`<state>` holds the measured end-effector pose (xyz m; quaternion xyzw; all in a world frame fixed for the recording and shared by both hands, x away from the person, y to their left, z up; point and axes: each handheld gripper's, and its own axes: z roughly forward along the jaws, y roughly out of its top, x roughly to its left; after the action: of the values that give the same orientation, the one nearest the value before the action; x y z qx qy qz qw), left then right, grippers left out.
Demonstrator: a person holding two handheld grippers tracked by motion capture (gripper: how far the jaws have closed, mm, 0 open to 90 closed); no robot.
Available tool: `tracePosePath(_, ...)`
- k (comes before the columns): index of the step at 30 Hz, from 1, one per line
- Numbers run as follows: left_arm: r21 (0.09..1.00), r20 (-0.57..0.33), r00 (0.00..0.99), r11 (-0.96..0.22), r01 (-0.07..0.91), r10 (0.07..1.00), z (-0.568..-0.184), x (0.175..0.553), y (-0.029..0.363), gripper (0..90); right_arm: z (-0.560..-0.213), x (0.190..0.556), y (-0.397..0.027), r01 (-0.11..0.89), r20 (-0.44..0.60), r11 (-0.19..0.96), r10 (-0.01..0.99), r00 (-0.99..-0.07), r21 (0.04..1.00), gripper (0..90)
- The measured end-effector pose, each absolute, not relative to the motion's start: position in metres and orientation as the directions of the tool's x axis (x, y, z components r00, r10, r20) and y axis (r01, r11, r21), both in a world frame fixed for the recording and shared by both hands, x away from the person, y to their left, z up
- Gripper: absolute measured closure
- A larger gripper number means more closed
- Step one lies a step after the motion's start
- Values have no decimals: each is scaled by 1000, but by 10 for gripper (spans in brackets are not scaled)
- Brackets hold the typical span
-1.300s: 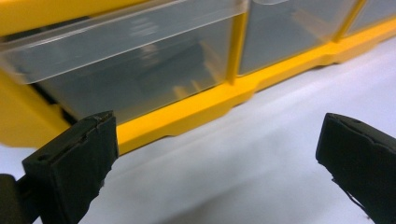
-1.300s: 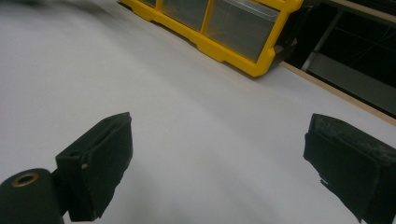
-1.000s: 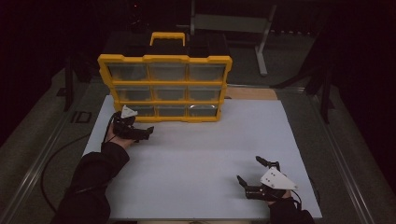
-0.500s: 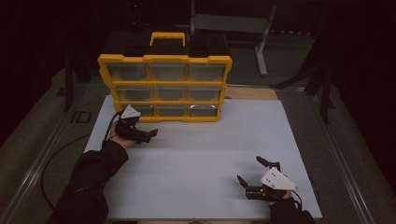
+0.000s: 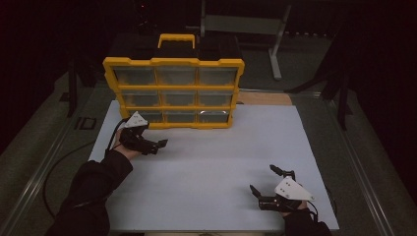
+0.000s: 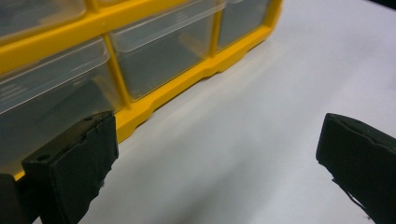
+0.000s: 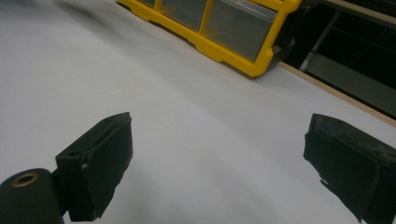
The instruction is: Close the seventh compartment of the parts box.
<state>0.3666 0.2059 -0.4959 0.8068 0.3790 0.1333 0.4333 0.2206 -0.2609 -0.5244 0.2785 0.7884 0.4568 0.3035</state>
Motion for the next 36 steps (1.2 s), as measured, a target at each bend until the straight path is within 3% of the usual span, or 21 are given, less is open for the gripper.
tracePosePath(36,829,-77,707,-349,438,703,-486,307,230,0,-524,221,-260,163,-225,430,716,-661,888,80)
